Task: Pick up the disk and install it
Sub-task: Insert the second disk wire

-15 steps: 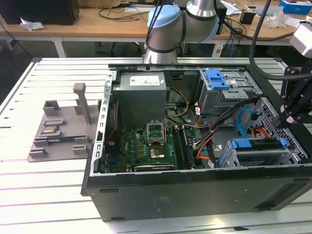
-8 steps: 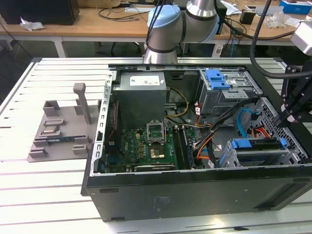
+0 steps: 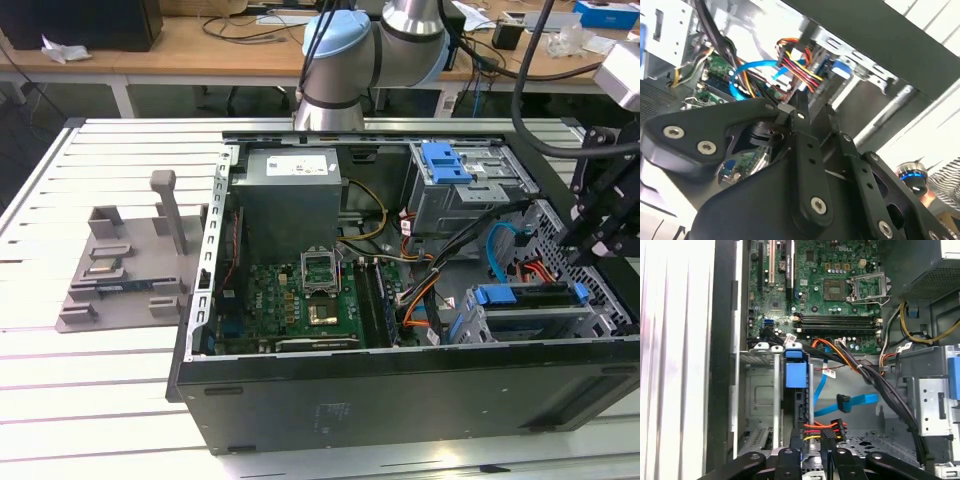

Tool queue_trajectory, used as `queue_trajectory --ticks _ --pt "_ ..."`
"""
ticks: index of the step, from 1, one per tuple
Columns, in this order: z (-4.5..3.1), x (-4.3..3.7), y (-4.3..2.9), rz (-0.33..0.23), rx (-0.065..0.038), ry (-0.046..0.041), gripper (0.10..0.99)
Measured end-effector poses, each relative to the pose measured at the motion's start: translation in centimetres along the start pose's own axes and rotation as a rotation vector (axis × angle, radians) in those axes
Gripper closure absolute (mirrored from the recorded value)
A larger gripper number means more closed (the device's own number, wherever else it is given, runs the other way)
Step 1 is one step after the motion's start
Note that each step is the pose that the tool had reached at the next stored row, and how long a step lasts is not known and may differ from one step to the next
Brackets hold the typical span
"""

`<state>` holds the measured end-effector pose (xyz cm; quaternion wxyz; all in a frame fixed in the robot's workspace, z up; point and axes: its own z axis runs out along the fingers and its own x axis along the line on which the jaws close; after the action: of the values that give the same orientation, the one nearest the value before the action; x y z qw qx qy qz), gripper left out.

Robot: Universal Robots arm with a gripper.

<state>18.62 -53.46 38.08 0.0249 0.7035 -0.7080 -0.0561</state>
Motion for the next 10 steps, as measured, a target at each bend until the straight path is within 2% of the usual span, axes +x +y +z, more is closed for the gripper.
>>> queue_trajectory --ticks 3,7,10 --pt "0.27 -1.81 0.76 0.000 0.000 0.0001 0.784" --pt "0.71 -2.65 2.01 0.000 0.000 -0.0003 0.784" --pt "1.17 -2.63 2.93 -0.016 -0.001 0.0014 0.784"
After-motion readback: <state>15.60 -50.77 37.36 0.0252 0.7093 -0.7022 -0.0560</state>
